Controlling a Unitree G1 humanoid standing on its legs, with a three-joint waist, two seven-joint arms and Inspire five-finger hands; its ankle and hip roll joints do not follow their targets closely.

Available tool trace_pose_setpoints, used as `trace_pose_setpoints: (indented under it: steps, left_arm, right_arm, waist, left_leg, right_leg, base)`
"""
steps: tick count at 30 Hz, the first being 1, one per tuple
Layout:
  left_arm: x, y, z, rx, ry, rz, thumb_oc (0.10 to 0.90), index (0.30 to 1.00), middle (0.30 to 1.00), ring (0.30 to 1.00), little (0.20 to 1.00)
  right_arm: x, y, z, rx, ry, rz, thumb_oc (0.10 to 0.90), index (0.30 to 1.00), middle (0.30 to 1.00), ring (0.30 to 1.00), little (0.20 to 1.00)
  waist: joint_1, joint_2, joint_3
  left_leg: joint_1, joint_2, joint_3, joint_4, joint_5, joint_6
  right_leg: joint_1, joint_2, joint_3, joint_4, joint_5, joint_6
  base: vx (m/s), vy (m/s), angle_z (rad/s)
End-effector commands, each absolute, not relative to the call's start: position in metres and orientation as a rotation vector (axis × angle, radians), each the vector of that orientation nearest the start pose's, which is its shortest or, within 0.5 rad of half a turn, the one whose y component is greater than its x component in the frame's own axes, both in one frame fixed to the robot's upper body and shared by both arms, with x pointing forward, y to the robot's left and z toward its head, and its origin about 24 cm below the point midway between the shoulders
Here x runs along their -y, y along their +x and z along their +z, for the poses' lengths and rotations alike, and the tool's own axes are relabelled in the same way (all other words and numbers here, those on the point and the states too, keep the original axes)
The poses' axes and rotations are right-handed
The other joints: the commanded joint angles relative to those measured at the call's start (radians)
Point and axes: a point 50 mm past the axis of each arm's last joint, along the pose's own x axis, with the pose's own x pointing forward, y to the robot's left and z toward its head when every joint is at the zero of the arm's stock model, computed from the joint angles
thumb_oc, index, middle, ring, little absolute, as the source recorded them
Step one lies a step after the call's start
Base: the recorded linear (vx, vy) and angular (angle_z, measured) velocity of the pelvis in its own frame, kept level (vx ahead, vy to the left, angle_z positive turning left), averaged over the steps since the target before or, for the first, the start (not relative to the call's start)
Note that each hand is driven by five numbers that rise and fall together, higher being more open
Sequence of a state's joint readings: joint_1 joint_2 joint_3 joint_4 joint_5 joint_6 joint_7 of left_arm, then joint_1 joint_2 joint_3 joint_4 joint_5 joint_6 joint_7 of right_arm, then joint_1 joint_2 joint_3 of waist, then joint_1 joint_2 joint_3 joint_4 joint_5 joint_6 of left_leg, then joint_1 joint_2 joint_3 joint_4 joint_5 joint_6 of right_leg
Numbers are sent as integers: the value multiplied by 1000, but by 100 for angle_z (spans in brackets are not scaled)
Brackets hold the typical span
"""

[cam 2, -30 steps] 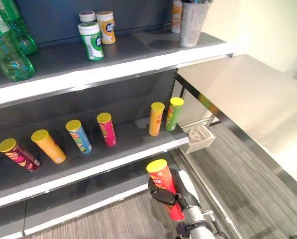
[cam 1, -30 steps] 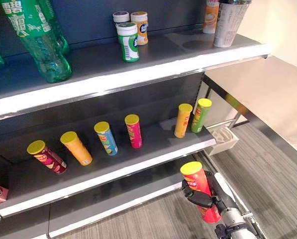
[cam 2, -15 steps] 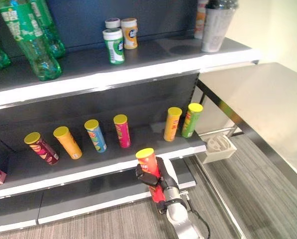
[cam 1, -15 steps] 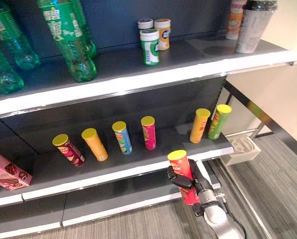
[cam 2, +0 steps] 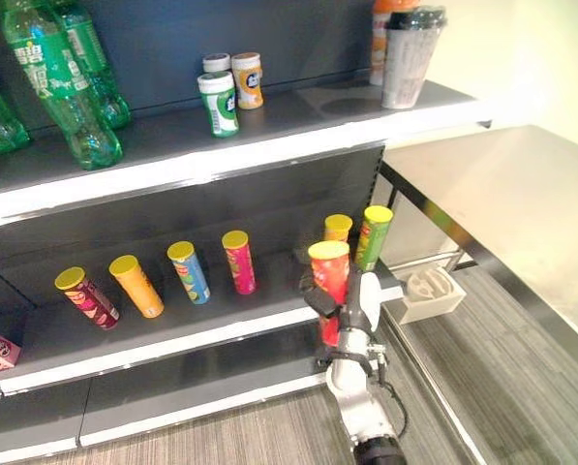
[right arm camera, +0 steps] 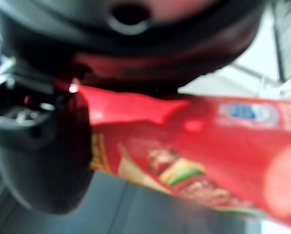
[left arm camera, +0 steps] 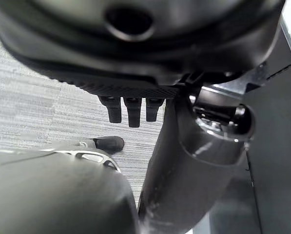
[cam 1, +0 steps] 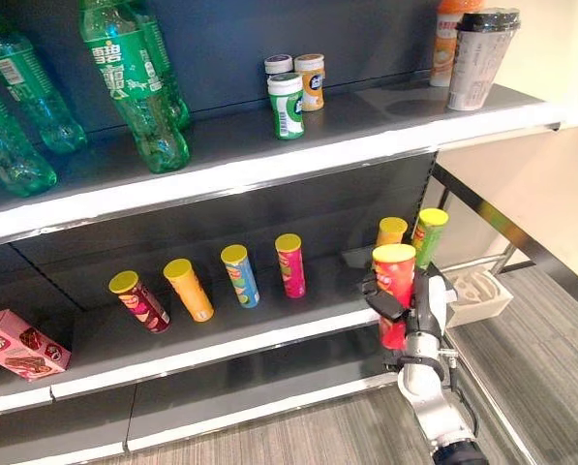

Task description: Put the goods on the table back onto the shelves and tidy them up.

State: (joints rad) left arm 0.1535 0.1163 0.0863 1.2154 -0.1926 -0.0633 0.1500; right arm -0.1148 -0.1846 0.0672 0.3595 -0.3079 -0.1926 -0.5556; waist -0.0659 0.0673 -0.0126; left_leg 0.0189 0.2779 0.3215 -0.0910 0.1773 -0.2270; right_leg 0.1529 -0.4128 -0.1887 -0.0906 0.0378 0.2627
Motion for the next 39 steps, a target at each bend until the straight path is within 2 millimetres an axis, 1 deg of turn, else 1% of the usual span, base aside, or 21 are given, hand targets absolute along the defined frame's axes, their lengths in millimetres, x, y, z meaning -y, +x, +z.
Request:
trace_pose_setpoints:
  steps: [1, 7, 12, 14, 15, 16, 18, 20, 21, 22, 26, 27, 28, 29, 30, 33, 35, 36, 37, 38, 39]
  left_arm:
    - [-210, 24, -174, -1332, 46, 401, 800, 900, 900, 900, 900]
    - [-214, 39, -172, -1284, 54, 402, 800, 900, 900, 900, 900]
    - [-219, 37, -172, -1287, 51, 434, 800, 900, 900, 900, 900]
    - [-222, 37, -171, -1290, 51, 446, 800, 900, 900, 900, 900]
    - [-222, 38, -171, -1290, 46, 443, 800, 900, 900, 900, 900]
    - [-222, 38, -171, -1291, 46, 443, 800, 900, 900, 900, 900]
    - [-223, 41, -171, -1284, 32, 445, 800, 900, 900, 900, 900]
    - [-224, 42, -171, -1274, 15, 454, 800, 900, 900, 900, 900]
    - [-223, 45, -170, -1258, -9, 465, 800, 900, 900, 900, 900]
    - [-223, 47, -170, -1250, -18, 467, 800, 900, 900, 900, 900]
    - [-217, 57, -169, -1197, -75, 474, 800, 900, 900, 900, 900]
    - [-217, 56, -169, -1198, -76, 474, 800, 900, 900, 900, 900]
    - [-211, 57, -169, -1188, -87, 436, 800, 900, 900, 900, 900]
    - [-210, 57, -169, -1188, -87, 436, 800, 900, 900, 900, 900]
    - [-208, 56, -170, -1194, -82, 424, 800, 900, 900, 900, 900]
    - [-206, 57, -169, -1192, -75, 405, 800, 900, 900, 900, 900]
    - [-206, 58, -169, -1191, -74, 405, 800, 900, 900, 900, 900]
    - [-209, 61, -168, -1179, -75, 421, 800, 900, 900, 900, 900]
    - [-211, 63, -168, -1170, -77, 435, 800, 900, 900, 900, 900]
    - [-213, 63, -168, -1168, -78, 450, 800, 900, 900, 900, 900]
    - [-212, 63, -168, -1171, -86, 457, 800, 900, 900, 900, 900]
  right_arm:
    - [183, 305, 98, 449, -413, -516, 400, 300, 300, 300, 300]
    - [174, 314, 110, 484, -389, -518, 400, 300, 300, 300, 300]
    - [170, 301, 110, 501, -327, -500, 400, 300, 300, 300, 300]
    - [175, 285, 101, 486, -327, -479, 400, 300, 300, 300, 300]
    - [178, 269, 91, 461, -334, -439, 400, 300, 300, 300, 300]
    - [178, 269, 91, 460, -334, -438, 400, 300, 300, 300, 300]
    - [183, 247, 80, 414, -344, -365, 400, 300, 300, 300, 300]
    - [190, 232, 75, 389, -373, -317, 400, 300, 300, 300, 300]
    - [192, 219, 75, 381, -393, -243, 400, 300, 300, 300, 300]
    - [196, 215, 76, 388, -425, -219, 400, 300, 300, 300, 300]
    - [197, 202, 86, 430, -466, -133, 400, 300, 300, 300, 300]
    - [197, 202, 86, 430, -466, -133, 400, 300, 300, 300, 300]
    - [192, 201, 93, 466, -506, -68, 400, 300, 300, 300, 300]
    - [192, 202, 93, 467, -507, -68, 400, 300, 300, 300, 300]
    - [191, 202, 95, 487, -536, -52, 400, 300, 300, 300, 300]
    - [187, 200, 94, 491, -553, -19, 400, 300, 300, 300, 300]
    - [187, 200, 93, 484, -553, -9, 400, 300, 300, 300, 300]
    - [184, 200, 93, 480, -552, 15, 400, 300, 300, 300, 300]
    - [182, 201, 92, 477, -549, 32, 400, 300, 300, 300, 300]
    - [179, 201, 91, 475, -542, 51, 400, 300, 300, 300, 300]
    - [173, 201, 89, 475, -520, 79, 400, 300, 300, 300, 300]
  waist:
    - [26, 25, 47]
    - [39, 34, 76]
    - [44, 29, 78]
    - [32, 23, 77]
    - [17, 17, 77]
    - [17, 17, 77]
    - [-15, 7, 79]
    - [-35, 2, 73]
    - [-56, -6, 62]
    - [-62, -9, 57]
    - [-84, -4, 44]
    - [-84, -2, 45]
    - [-84, 0, 50]
    - [-86, 2, 52]
    - [-86, 2, 60]
    - [-83, -13, 80]
    - [-86, -21, 88]
    - [-72, -41, 115]
    - [-60, -51, 125]
    - [-52, -62, 129]
    - [-46, -78, 129]
  left_leg:
    - [55, -1, 8, 4, -157, 101]
    - [4, -13, -6, 24, -153, 102]
    - [-11, -15, -16, 61, -169, 101]
    - [5, -9, -15, 65, -173, 100]
    - [21, -3, -14, 69, -173, 98]
    - [23, -3, -14, 69, -173, 98]
    - [58, 12, -11, 68, -168, 98]
    - [87, 27, -4, 66, -162, 97]
    - [114, 47, 7, 64, -152, 94]
    - [124, 58, 12, 62, -146, 92]
    - [146, 128, 27, 84, -58, 83]
    - [148, 130, 27, 83, -57, 81]
    - [147, 178, 14, 113, 19, 80]
    - [147, 182, 12, 113, 19, 79]
    - [140, 201, 2, 128, 59, 73]
    - [107, 237, 6, 168, 134, 82]
    - [89, 240, 26, 186, 127, 92]
    - [53, 165, -5, 245, 48, 117]
    - [36, 91, -59, 258, -23, 135]
    - [32, 36, -87, 260, -78, 148]
    - [12, -46, -71, 270, -140, 165]
  right_leg:
    - [-34, 57, 21, 3, 44, -103]
    - [-63, 43, 16, 3, 55, -105]
    - [-52, 33, 7, 3, 62, -106]
    - [-31, 35, 8, 3, 55, -108]
    - [-10, 40, 10, 3, 52, -110]
    - [-8, 41, 9, 3, 52, -110]
    - [-12, 56, 38, 59, 23, -113]
    - [-18, 72, 57, 93, -1, -117]
    - [-17, 96, 79, 109, -28, -122]
    - [-13, 106, 82, 108, -38, -127]
    - [4, 179, 98, 111, -81, -163]
    - [5, 181, 98, 111, -81, -164]
    - [29, 241, 98, 108, -110, -194]
    - [32, 244, 96, 107, -109, -196]
    - [46, 263, 93, 103, -115, -202]
    - [75, 305, 81, 95, -121, -225]
    - [81, 315, 71, 92, -123, -234]
    - [74, 314, 76, 91, -115, -245]
    - [61, 306, 86, 90, -100, -245]
    - [57, 301, 90, 86, -88, -243]
    - [48, 300, 91, 73, -66, -244]
  base:
    - [-35, 39, 1]
    - [-46, 33, 4]
    - [18, 0, 12]
    - [28, -37, 14]
    - [16, -44, 18]
    - [10, -64, 14]
    - [-7, -73, -1]
    - [-37, -141, -14]
    - [-96, -228, -33]
    - [-122, -263, -44]
    - [-82, -212, -33]
    - [-136, -319, -20]
    - [-113, -250, -16]
    - [-148, -331, -9]
    - [-71, -162, 4]
    - [-120, -237, 18]
    - [-128, -181, 42]
    - [-177, -173, 34]
    - [-209, -206, 29]
    - [-156, -149, -16]
    - [-94, -96, -40]
